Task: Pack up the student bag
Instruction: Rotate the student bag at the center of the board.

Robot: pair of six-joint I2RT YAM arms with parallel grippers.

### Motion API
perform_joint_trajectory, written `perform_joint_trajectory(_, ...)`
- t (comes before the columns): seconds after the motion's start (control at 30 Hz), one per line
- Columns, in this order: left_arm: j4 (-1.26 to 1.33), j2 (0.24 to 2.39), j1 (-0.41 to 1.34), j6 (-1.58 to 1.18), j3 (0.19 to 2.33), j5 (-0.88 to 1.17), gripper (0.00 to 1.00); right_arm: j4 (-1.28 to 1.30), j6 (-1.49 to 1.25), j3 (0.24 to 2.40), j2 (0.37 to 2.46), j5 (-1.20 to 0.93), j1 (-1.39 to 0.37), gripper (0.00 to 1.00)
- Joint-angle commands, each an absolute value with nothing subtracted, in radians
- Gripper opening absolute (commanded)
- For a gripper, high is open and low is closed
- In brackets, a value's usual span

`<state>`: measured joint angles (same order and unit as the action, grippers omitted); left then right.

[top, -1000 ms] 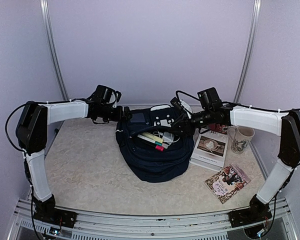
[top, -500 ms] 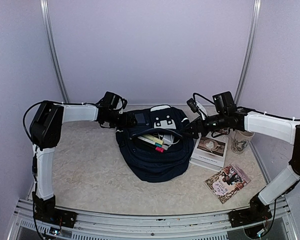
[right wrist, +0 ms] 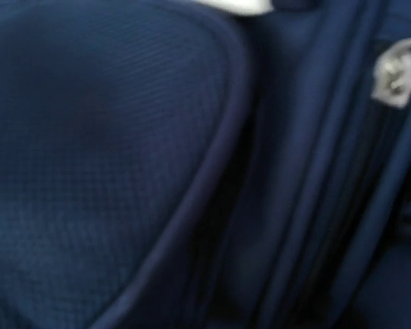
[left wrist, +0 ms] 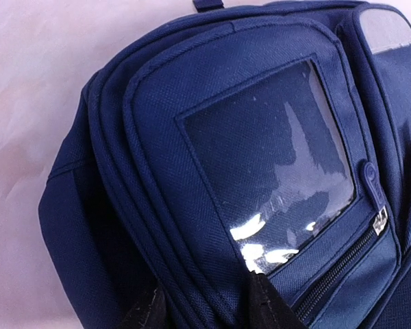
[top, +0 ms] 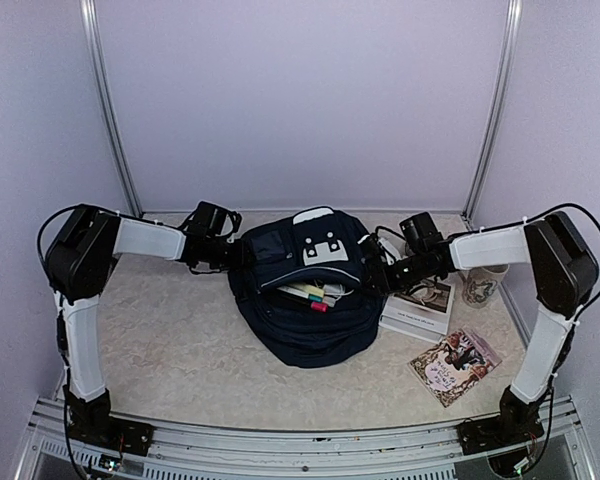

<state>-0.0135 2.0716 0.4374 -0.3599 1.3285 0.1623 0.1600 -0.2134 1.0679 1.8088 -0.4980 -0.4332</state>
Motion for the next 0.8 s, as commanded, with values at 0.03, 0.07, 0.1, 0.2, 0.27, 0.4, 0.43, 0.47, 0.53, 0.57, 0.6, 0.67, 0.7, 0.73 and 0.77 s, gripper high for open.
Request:
perform_joint_trajectory(0.03,0.0,1.907,0.45,-0.437,1.103,0.126,0.35,0.109,-0.212,1.262,1.954,-0.512,-0.433,0.49)
perform_joint_trajectory(0.07,-0.001,1.881,0.455,-0.442,1.061,0.107,0.35,0.117,-0.204,1.307,1.985,-0.515,-0.433,0.48)
perform_joint_trajectory(0.1,-0.004,1.858,0.463,-0.448,1.024,0.092,0.34,0.127,-0.199,1.351,2.017,-0.517,-0.433,0.48)
perform_joint_trajectory(0.2,-0.013,1.781,0.495,-0.482,0.923,0.077,0.33,0.171,-0.186,1.494,2.112,-0.54,-0.433,0.47)
perform_joint_trajectory(0.27,-0.032,1.725,0.55,-0.507,0.87,0.036,0.33,0.194,-0.186,1.58,2.162,-0.561,-0.433,0.47)
perform_joint_trajectory(0.4,-0.123,1.621,0.698,-0.549,0.829,-0.083,0.37,0.239,-0.171,1.718,2.209,-0.557,-0.433,0.47)
perform_joint_trajectory(0.43,-0.151,1.607,0.732,-0.546,0.831,-0.102,0.4,0.258,-0.158,1.743,2.212,-0.54,-0.431,0.48)
perform_joint_trajectory(0.47,-0.192,1.598,0.763,-0.54,0.841,-0.116,0.42,0.274,-0.145,1.762,2.21,-0.518,-0.429,0.49)
perform_joint_trajectory(0.53,-0.296,1.59,0.809,-0.526,0.874,-0.167,0.44,0.285,-0.138,1.76,2.183,-0.487,-0.409,0.51)
perform_joint_trajectory(0.57,-0.349,1.581,0.828,-0.52,0.892,-0.197,0.45,0.28,-0.142,1.744,2.164,-0.48,-0.393,0.51)
perform_joint_trajectory(0.6,-0.395,1.568,0.844,-0.516,0.908,-0.228,0.46,0.273,-0.148,1.721,2.14,-0.476,-0.375,0.52)
perform_joint_trajectory(0.67,-0.463,1.529,0.875,-0.508,0.938,-0.271,0.51,0.257,-0.155,1.664,2.087,-0.449,-0.345,0.52)
perform_joint_trajectory(0.7,-0.489,1.507,0.882,-0.505,0.953,-0.281,0.55,0.251,-0.154,1.635,2.058,-0.429,-0.335,0.53)
perform_joint_trajectory(0.73,-0.507,1.487,0.884,-0.499,0.969,-0.285,0.59,0.25,-0.148,1.609,2.03,-0.403,-0.329,0.53)
perform_joint_trajectory(0.77,-0.516,1.47,0.885,-0.491,0.986,-0.287,0.65,0.249,-0.138,1.587,2.001,-0.379,-0.326,0.54)
